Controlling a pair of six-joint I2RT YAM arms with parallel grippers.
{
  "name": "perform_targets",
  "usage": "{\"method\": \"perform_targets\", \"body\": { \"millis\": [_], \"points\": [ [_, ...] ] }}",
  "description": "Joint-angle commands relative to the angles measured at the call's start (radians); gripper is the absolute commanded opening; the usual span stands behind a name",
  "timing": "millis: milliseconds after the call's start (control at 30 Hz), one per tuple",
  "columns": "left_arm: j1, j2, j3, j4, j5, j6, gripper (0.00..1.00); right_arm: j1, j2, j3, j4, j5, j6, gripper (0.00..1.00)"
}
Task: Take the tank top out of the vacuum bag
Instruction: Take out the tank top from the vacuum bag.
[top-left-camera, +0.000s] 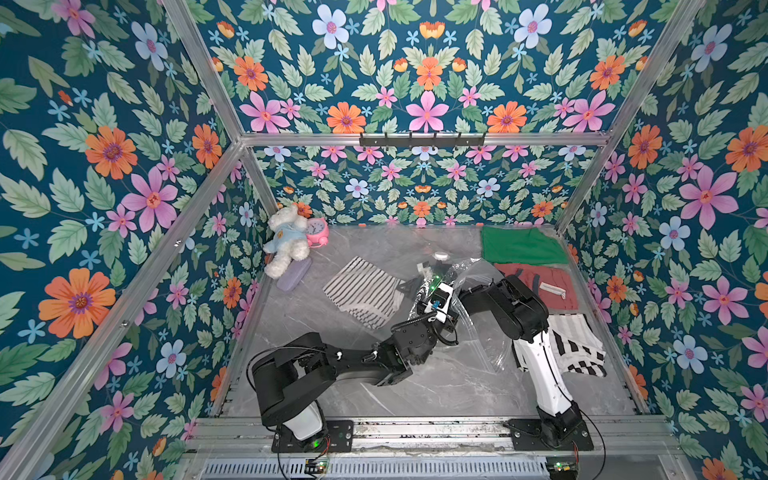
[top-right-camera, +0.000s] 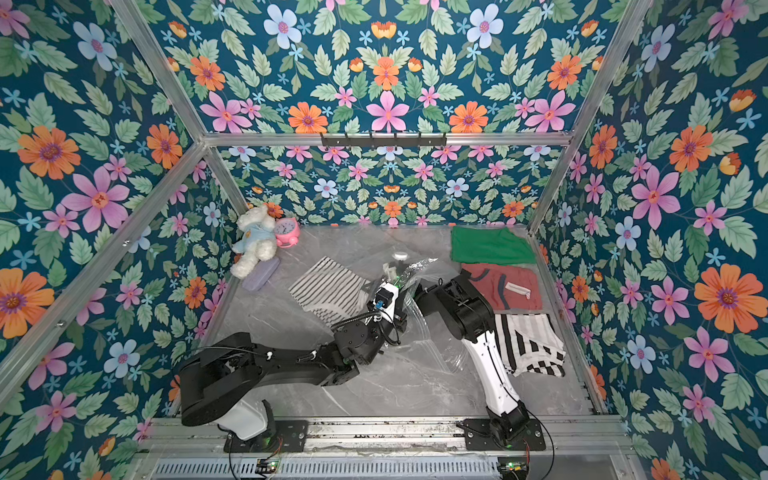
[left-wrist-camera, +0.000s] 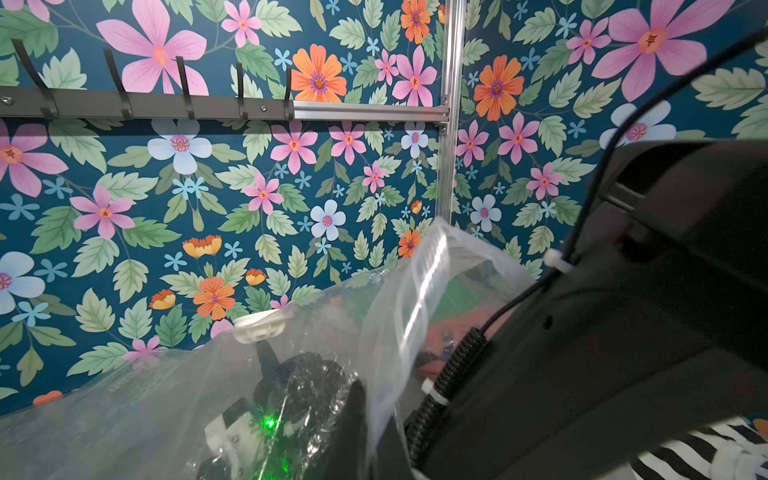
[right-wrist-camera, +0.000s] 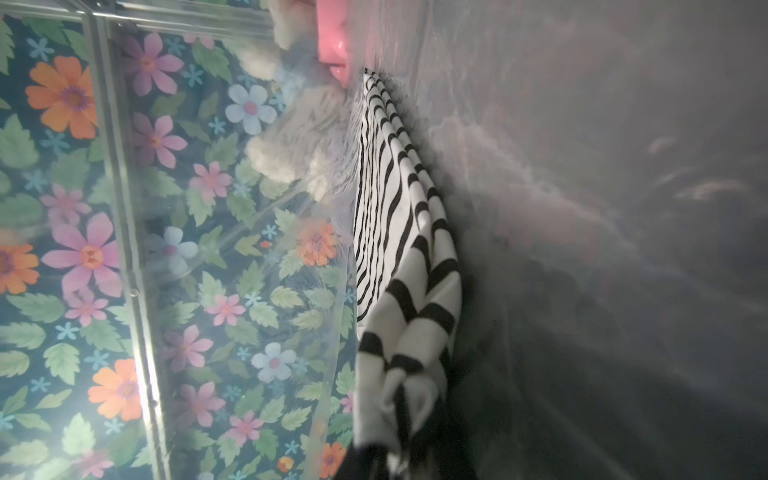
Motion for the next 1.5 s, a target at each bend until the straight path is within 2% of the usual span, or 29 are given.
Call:
{"method": "perform_targets", "body": {
  "millis": [0, 133, 467, 867, 1000, 1133, 1233, 1367, 1467],
  "points": [
    [0.003, -0.001, 0.008, 0.017, -0.019, -0.004, 0.00, 0.003, -0.021, 0.001, 0.036, -0.005, 0.033, 0.07],
    [0.003, 0.013, 0.030, -0.014, -0.071, 0.011, 0.00, 0.002, -0.053, 0.002, 0.020, -0.045, 0.041, 0.05],
    [0.010, -0.009, 0.027, -0.029, -0.118, 0.033, 0.00, -0.005, -0.174, -0.082, -0.126, -0.005, -0.072, 0.02],
    [0.010, -0.078, -0.023, -0.108, -0.166, 0.038, 0.00, -0.110, -0.292, -0.169, -0.262, 0.008, -0.163, 0.00],
    [0.009, -0.086, 0.024, -0.194, -0.196, 0.046, 0.00, -0.101, -0.335, -0.193, -0.346, 0.042, -0.245, 0.00],
    [0.010, -0.059, 0.070, -0.183, -0.219, 0.075, 0.00, -0.085, -0.317, -0.227, -0.315, 0.024, -0.240, 0.00],
    [0.010, -0.047, 0.099, -0.175, -0.214, 0.086, 0.00, -0.057, -0.328, -0.223, -0.390, 0.057, -0.303, 0.00],
    [0.009, -0.023, 0.132, -0.164, -0.219, 0.101, 0.00, -0.047, -0.331, -0.245, -0.368, 0.066, -0.300, 0.00],
    [0.010, 0.001, 0.158, -0.172, -0.273, 0.123, 0.00, -0.049, -0.357, -0.267, -0.363, 0.076, -0.296, 0.00]
  ]
}}
